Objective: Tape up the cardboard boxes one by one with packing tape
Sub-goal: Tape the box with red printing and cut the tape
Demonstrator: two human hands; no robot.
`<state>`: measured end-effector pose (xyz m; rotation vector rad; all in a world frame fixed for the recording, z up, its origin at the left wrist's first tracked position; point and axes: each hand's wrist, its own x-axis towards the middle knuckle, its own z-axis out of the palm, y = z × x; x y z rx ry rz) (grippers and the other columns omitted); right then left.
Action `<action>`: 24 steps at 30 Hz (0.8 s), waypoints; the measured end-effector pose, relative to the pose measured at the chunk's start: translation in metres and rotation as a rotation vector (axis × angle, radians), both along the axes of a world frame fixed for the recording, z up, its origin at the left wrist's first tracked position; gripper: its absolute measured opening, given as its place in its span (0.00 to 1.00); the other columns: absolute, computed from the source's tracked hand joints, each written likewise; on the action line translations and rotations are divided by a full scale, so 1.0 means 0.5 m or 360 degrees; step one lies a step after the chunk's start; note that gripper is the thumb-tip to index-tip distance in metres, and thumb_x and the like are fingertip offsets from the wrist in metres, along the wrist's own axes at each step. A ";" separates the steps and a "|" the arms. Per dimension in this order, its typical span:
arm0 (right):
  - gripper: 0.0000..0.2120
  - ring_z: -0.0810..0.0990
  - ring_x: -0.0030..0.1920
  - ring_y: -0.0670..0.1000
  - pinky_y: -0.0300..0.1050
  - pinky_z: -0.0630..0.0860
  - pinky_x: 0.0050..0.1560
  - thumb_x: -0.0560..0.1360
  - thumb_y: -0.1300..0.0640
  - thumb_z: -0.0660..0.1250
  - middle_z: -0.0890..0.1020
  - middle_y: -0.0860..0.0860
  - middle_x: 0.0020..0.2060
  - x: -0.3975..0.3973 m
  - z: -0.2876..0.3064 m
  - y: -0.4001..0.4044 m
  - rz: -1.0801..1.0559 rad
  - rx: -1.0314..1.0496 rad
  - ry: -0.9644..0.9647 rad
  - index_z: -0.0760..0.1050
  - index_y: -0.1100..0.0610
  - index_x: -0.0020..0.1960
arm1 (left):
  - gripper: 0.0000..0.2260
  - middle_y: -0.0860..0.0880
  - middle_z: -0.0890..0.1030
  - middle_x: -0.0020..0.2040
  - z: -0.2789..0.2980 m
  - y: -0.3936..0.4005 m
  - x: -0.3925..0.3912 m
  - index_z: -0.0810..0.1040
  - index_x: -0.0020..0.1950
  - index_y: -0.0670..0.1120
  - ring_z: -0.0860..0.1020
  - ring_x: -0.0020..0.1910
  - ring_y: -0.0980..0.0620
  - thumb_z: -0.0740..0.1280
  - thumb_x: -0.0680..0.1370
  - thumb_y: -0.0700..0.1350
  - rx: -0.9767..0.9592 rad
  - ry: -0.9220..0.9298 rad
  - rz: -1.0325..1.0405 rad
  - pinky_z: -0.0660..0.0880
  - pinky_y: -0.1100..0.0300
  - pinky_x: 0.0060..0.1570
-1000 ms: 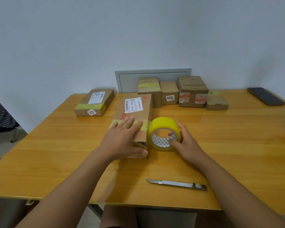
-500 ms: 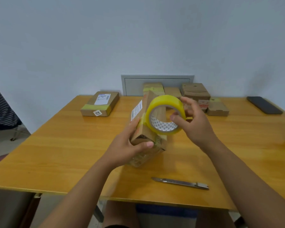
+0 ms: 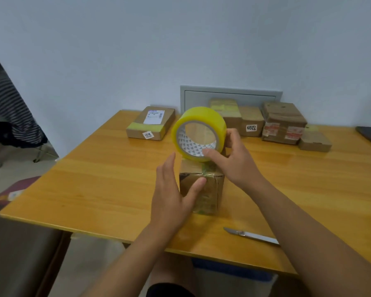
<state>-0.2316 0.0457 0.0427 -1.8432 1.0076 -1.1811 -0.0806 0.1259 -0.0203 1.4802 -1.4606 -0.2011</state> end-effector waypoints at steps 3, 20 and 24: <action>0.18 0.81 0.49 0.48 0.50 0.80 0.48 0.72 0.49 0.75 0.81 0.49 0.47 -0.007 0.004 -0.001 0.0018 0.0003 -0.0012 0.70 0.52 0.55 | 0.27 0.43 0.71 0.67 0.004 -0.008 -0.010 0.71 0.70 0.44 0.70 0.66 0.46 0.66 0.78 0.60 -0.0585 -0.0765 0.0070 0.71 0.53 0.62; 0.15 0.82 0.48 0.50 0.40 0.77 0.45 0.73 0.66 0.69 0.82 0.54 0.45 -0.120 0.034 -0.019 -0.0094 -0.0017 -0.0297 0.73 0.53 0.55 | 0.19 0.47 0.80 0.55 0.007 -0.033 -0.028 0.79 0.56 0.45 0.76 0.55 0.47 0.66 0.78 0.60 -0.0645 -0.0951 0.0034 0.69 0.54 0.54; 0.32 0.78 0.44 0.51 0.40 0.75 0.44 0.73 0.69 0.69 0.79 0.55 0.50 -0.216 0.008 -0.017 -0.0232 -0.0106 -0.0119 0.70 0.34 0.61 | 0.18 0.46 0.79 0.56 0.002 -0.032 -0.032 0.74 0.59 0.47 0.75 0.56 0.47 0.66 0.78 0.59 -0.0658 -0.0901 0.0023 0.70 0.53 0.56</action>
